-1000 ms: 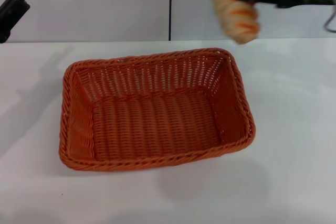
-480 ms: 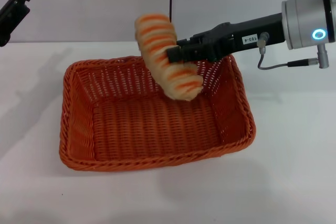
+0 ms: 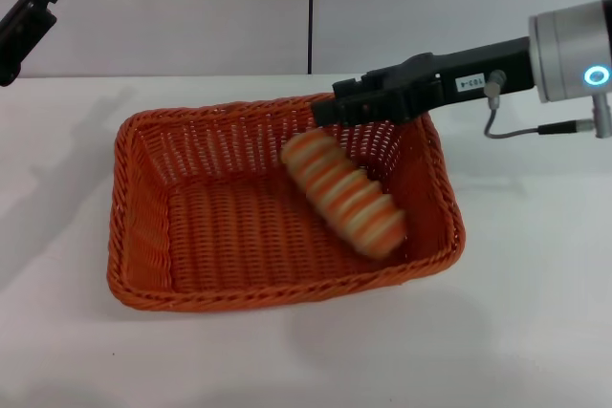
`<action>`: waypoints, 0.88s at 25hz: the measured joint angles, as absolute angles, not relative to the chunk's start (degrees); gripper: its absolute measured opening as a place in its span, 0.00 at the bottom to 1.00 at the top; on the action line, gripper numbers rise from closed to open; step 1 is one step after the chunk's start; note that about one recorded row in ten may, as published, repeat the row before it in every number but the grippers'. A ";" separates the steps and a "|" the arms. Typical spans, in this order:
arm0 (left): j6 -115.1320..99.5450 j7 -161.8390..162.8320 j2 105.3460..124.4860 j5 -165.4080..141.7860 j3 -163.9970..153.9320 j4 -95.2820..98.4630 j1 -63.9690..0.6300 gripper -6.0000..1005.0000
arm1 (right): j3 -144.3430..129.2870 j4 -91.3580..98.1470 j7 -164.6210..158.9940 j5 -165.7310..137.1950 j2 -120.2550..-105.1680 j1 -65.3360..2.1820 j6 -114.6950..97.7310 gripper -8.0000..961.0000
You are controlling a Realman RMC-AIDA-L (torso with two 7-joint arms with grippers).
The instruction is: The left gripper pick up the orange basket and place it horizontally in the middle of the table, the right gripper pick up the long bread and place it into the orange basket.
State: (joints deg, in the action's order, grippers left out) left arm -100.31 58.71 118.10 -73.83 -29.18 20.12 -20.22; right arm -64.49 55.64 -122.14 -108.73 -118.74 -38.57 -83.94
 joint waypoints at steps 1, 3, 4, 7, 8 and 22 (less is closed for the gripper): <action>-100.31 58.71 118.10 -73.83 -29.18 20.12 -20.22 0.81 | -64.27 56.25 -121.88 -108.72 -118.73 -38.00 -84.01 0.59; -100.36 58.71 118.15 -73.80 -28.95 20.09 -20.18 0.81 | -62.79 58.68 -119.58 -108.21 -118.76 -35.12 -84.00 0.62; -100.36 58.71 118.15 -73.79 -28.84 20.05 -20.21 0.81 | -62.79 58.68 -119.58 -108.21 -118.76 -35.12 -84.00 0.62; -100.38 58.61 118.15 -73.68 -28.62 19.96 -20.37 0.81 | -59.45 59.34 -112.89 -103.70 -118.77 -31.34 -83.85 0.61; -100.32 58.35 118.17 -73.14 -28.15 19.73 -20.41 0.81 | -56.65 58.49 -106.49 -97.87 -118.72 -27.89 -83.96 0.61; -98.82 46.71 118.23 -67.84 -18.44 12.63 -19.96 0.81 | -31.12 30.05 -56.18 -61.90 -118.67 -13.71 -86.50 0.61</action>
